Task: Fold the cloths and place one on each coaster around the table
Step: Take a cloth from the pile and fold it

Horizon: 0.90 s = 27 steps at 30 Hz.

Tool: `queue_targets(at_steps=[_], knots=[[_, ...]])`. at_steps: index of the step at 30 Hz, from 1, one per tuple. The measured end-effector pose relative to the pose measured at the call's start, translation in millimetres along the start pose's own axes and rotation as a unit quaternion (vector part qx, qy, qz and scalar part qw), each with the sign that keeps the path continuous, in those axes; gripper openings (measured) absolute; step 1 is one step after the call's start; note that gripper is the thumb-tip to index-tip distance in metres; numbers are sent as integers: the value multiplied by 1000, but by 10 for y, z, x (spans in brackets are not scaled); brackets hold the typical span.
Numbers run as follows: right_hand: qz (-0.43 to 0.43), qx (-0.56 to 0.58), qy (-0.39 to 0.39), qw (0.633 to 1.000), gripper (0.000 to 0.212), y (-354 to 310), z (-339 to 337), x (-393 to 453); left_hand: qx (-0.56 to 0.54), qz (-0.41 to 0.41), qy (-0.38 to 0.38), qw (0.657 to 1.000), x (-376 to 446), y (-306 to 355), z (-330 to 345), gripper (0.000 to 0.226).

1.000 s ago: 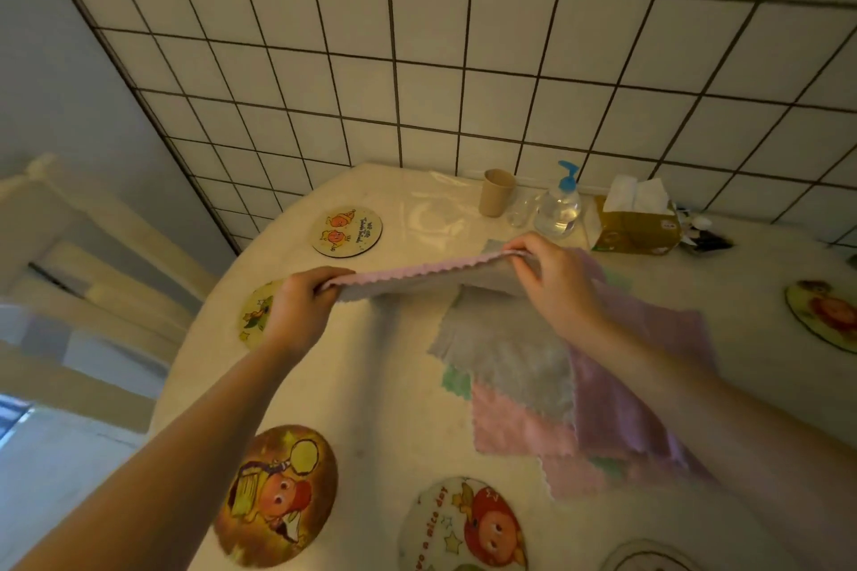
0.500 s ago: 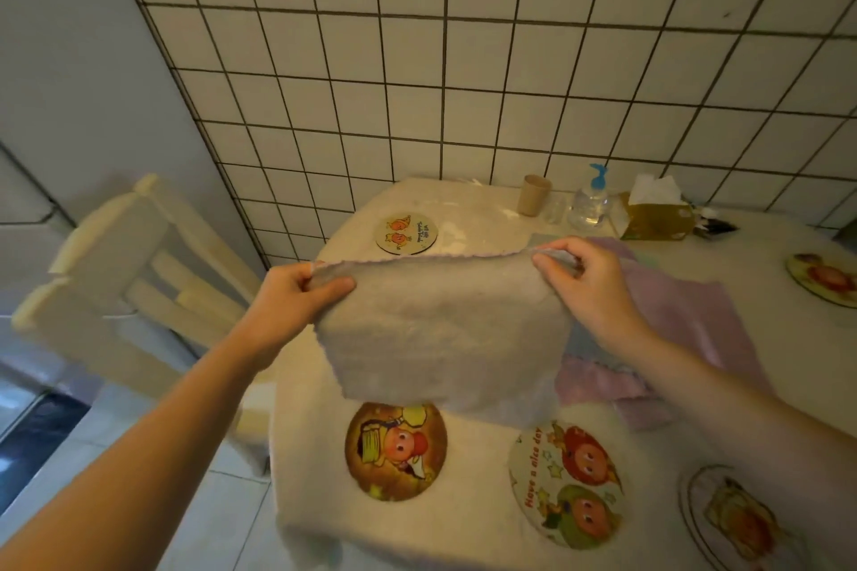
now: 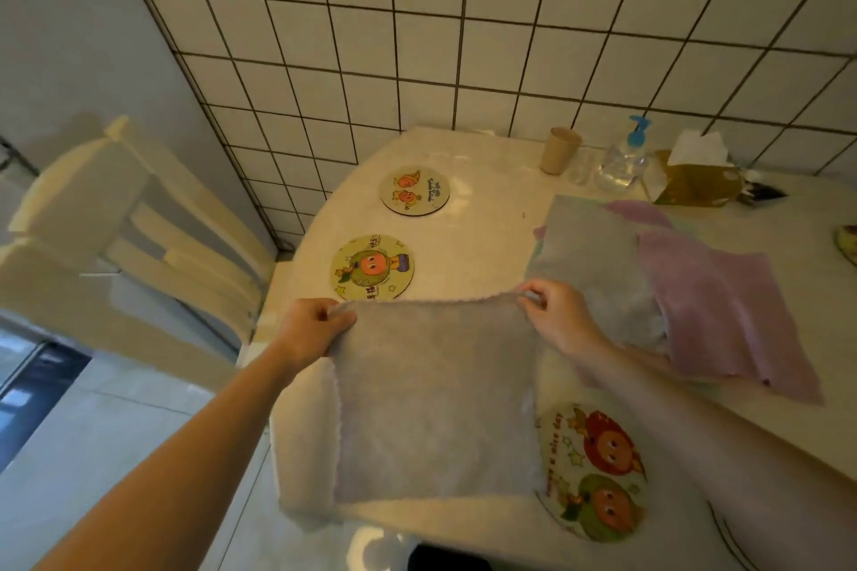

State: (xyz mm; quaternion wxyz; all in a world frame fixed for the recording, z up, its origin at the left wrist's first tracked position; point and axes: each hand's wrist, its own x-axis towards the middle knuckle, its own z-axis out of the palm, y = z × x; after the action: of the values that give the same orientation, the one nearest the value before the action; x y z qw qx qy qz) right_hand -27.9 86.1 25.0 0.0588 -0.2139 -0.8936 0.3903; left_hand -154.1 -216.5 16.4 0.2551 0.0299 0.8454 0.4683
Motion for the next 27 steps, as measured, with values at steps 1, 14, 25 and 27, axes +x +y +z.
queue_targets(at_steps=[1, 14, 25, 27], knots=[[7, -13, -6, 1000, 13, 75, 74, 102, 12, -14, 12, 1000, 133, -55, 49, 26], [72, -11, -43, 996, 9, 556, 510, 1177, 166, -52, 119, 977, 1121, -221, 342, 18], [-54, -122, -75, 988, 25, 540, 629, 787, 292, 127, 121, 940, 789, -520, 450, 29], [-89, -142, -142, 976, 26, 505, 656, 431, 326, 221, 62, 917, 556, -670, 534, 28]])
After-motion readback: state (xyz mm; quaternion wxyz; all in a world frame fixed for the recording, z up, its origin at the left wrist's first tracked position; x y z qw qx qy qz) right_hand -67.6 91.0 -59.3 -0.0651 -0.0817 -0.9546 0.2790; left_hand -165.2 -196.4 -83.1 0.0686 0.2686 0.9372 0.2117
